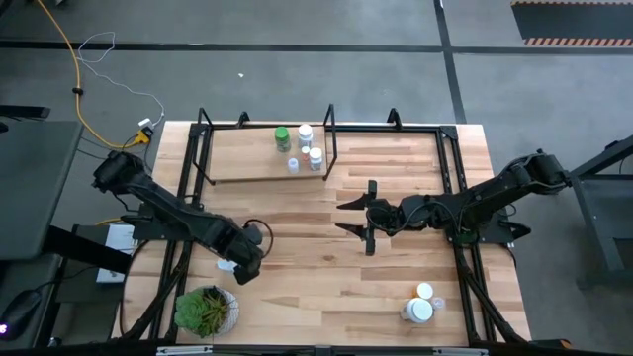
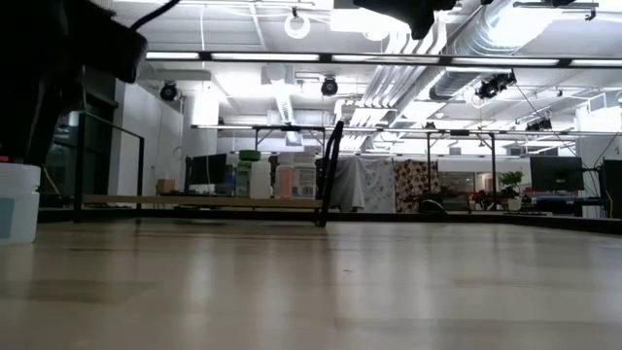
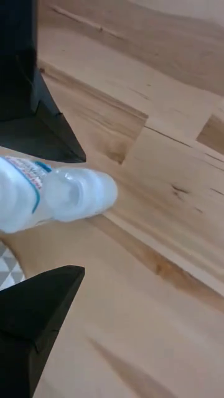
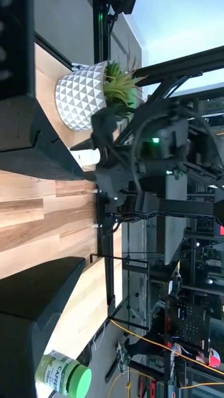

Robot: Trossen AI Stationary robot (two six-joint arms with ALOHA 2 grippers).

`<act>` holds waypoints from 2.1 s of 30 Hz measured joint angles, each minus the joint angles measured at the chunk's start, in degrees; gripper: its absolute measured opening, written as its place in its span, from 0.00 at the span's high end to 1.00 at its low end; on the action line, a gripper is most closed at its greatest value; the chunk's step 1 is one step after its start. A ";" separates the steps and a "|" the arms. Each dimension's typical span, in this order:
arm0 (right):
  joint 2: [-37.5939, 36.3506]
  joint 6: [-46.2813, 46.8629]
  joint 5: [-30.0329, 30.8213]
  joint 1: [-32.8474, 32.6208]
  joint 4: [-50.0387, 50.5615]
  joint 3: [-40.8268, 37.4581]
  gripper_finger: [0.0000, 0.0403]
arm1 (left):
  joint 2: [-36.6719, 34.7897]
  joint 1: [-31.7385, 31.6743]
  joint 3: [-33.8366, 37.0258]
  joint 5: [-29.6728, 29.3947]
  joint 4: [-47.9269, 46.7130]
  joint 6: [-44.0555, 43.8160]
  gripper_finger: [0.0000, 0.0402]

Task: Pick and place medicine bottles onto shelf by color
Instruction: Put the small blue pill bottle on the shelf

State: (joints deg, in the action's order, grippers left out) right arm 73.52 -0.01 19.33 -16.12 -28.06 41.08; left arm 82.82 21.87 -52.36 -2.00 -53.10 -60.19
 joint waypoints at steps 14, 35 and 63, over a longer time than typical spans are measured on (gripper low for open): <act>0.00 0.00 0.00 0.00 0.01 0.02 0.49 | 3.92 0.07 0.02 0.04 -0.06 2.39 0.31; 0.01 0.02 0.00 0.02 0.01 0.04 0.49 | 3.89 0.78 0.02 -3.11 -3.51 3.35 0.64; 0.02 0.02 0.02 0.02 -0.10 0.04 0.49 | 2.99 -26.20 -29.21 -8.91 -20.63 28.64 0.67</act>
State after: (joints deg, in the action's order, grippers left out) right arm 73.54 0.01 19.35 -16.10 -28.16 41.12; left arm 85.82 -4.33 -81.57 -10.91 -73.73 -31.55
